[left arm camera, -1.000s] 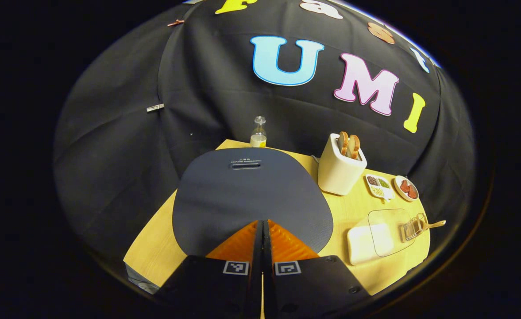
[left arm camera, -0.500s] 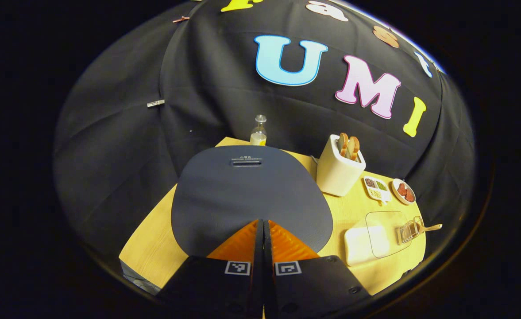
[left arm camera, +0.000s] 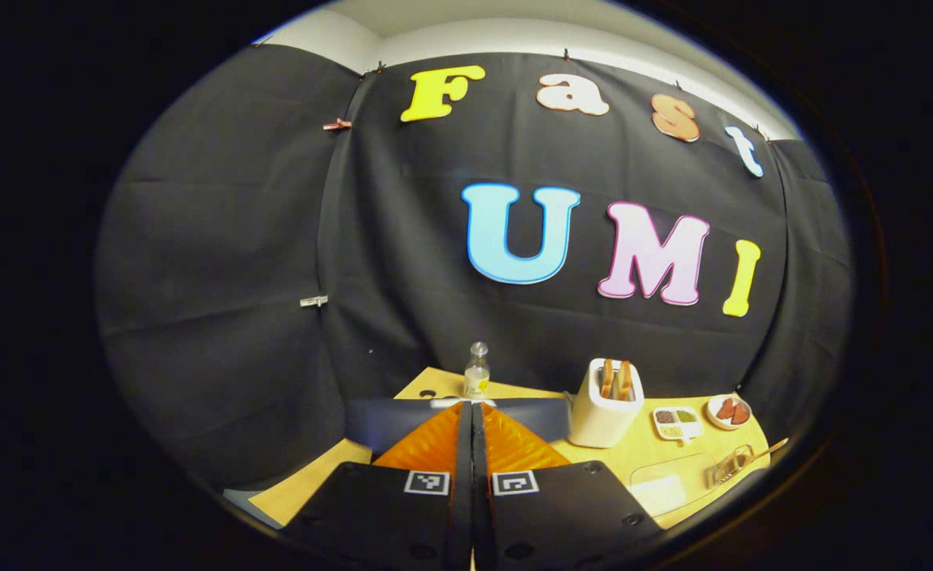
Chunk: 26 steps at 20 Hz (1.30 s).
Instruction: Close the left gripper, press the button to open the rice cooker; take a wooden spoon from the chopstick holder with the right hand, scoop a spoonful of rice and pour it into the rice cooker, then put the wooden spoon back into the chopstick holder.
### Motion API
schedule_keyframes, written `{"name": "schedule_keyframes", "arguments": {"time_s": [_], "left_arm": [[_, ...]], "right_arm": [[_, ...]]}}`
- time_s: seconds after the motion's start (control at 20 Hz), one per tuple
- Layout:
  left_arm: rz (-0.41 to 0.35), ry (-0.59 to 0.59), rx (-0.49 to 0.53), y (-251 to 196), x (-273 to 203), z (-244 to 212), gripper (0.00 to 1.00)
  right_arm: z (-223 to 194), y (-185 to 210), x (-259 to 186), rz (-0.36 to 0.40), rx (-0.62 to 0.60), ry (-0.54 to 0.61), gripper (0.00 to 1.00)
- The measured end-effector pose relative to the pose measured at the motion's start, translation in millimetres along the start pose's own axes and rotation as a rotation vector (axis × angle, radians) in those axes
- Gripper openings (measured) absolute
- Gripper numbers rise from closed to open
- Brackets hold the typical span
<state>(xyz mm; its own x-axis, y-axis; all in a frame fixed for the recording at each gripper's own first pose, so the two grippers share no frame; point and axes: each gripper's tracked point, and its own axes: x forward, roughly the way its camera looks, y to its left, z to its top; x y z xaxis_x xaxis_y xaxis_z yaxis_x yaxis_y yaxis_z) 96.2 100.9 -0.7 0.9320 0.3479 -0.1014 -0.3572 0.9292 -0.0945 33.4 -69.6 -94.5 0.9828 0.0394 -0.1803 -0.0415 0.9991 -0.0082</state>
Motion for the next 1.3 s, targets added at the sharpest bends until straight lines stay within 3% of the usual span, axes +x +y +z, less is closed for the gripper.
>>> {"name": "schedule_keyframes", "arguments": {"time_s": [0.4, 0.5, 0.7, 1.05, 1.3], "left_arm": [[-0.016, 0.098, -0.019, -18.1, -25.8, -54.5, 0.1], [-0.016, 0.119, -0.021, -27.0, -32.0, -66.3, 0.27], [-0.034, 0.127, -0.012, -47.0, -44.3, -80.3, 0.94], [-0.03, 0.194, 0.055, -92.7, -62.9, -120.7, 0.96], [-0.062, 0.262, 0.085, -125.6, -73.6, -149.8, 0.96]], "right_arm": [[-32.8, -21.6, 31.7, 0.021, 0.061, 0.083, 0.98], [-48.9, -26.6, 40.4, 0.03, 0.089, 0.127, 0.98], [-82.1, -38.4, 56.4, 0.036, 0.157, 0.208, 0.98], [-163.3, -60.9, 77.1, 0.006, 0.314, 0.355, 0.99], [-183.1, -87.0, 108.4, -0.039, 0.363, 0.313, 0.99]]}}
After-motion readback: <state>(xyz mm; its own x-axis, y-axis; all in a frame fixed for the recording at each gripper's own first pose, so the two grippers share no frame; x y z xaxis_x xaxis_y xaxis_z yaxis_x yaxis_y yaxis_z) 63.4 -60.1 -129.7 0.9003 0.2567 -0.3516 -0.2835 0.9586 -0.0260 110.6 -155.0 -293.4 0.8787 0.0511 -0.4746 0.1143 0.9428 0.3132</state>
